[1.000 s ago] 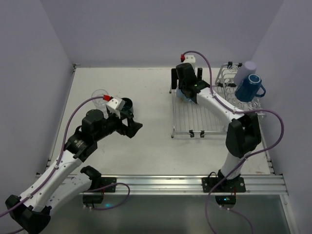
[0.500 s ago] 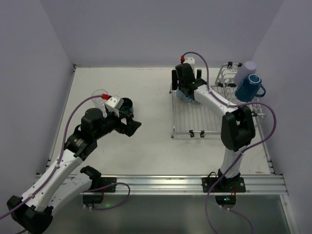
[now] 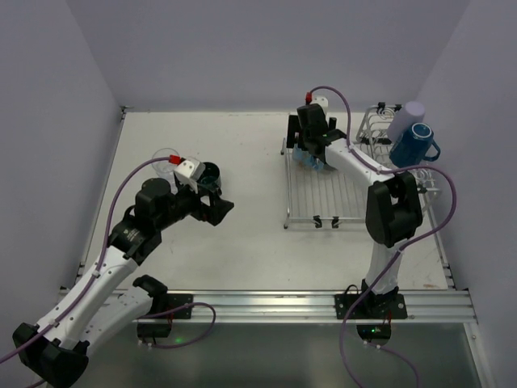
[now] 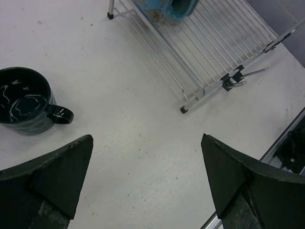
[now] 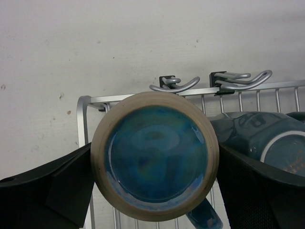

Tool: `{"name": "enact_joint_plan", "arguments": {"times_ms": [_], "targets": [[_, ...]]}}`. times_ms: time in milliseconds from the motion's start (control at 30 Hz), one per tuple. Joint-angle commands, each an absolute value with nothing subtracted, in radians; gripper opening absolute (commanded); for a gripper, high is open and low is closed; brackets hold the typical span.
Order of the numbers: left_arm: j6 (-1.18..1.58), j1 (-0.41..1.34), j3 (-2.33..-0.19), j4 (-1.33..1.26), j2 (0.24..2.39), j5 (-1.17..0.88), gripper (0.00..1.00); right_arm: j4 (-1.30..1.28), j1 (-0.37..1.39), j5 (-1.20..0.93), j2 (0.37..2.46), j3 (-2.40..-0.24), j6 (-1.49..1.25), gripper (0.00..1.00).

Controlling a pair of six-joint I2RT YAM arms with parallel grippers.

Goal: Unload the cups from the dish rack

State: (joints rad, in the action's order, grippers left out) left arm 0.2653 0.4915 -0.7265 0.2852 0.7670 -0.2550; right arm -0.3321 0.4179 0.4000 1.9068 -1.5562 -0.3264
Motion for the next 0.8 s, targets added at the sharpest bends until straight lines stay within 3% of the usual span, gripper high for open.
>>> {"name": "enact_joint_plan", "arguments": {"times_ms": [0,133,167,300,600,767], "targets": [[0.244,0.483,-0.733,0.261,0.767,-0.267,1.00,-0.302,0.411,0.376,1.921,-1.601,-0.341,0.99],[0.258,0.482,-0.732,0.255,0.778,-0.284,1.00,-0.249,0.411,0.385,1.879,-1.557,-0.347,0.83],[0.264,0.483,-0.733,0.250,0.779,-0.288,1.00,-0.229,0.410,0.388,1.862,-1.521,-0.345,0.67],[0.308,0.483,-0.730,0.218,0.784,-0.324,1.00,-0.124,0.411,0.406,1.755,-1.425,-0.328,0.42],[0.518,0.485,-0.687,0.010,0.805,-0.437,0.96,0.043,0.434,0.330,1.524,-1.287,-0.279,0.37],[0.684,0.485,-0.579,-0.314,0.844,-0.489,0.90,0.084,0.451,0.187,1.387,-1.175,-0.385,0.35]]}}
